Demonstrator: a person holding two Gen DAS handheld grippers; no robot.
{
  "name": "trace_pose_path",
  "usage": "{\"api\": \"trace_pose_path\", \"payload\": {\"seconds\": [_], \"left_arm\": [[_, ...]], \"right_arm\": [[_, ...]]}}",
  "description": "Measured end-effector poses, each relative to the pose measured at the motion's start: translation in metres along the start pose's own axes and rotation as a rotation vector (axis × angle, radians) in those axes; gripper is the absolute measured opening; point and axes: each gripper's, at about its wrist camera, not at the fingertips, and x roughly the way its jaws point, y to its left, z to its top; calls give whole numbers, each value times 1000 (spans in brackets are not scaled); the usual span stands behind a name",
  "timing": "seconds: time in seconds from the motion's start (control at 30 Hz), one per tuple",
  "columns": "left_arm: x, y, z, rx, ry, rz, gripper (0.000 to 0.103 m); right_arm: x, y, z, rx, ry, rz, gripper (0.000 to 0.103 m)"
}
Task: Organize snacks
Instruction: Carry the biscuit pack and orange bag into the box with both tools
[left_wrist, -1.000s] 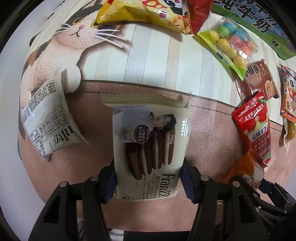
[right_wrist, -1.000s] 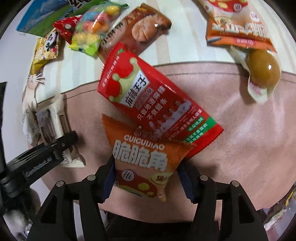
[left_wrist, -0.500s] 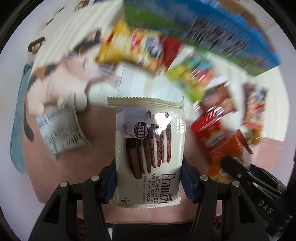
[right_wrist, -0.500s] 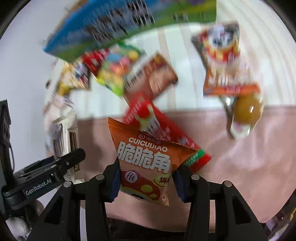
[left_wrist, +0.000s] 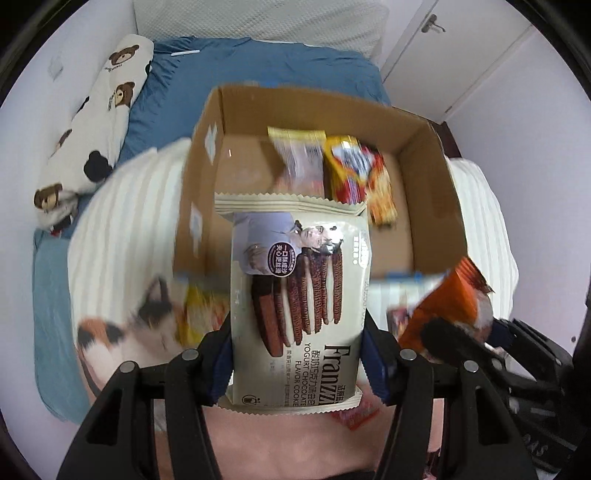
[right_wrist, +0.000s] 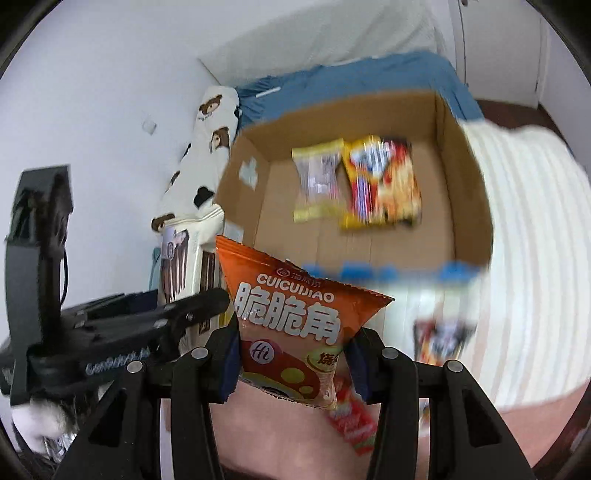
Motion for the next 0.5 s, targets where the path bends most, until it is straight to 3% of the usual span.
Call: {"api": "trace_pose_path", "payload": {"seconds": [0.27,0.5], "left_arm": [[51,23,86,-13,144,43,57],[111,35,101,-33,311,59,58]], "right_arm": [[43,-3,76,-2,50,-24,51],[111,-6,96,-34,164,-56,51]]}}
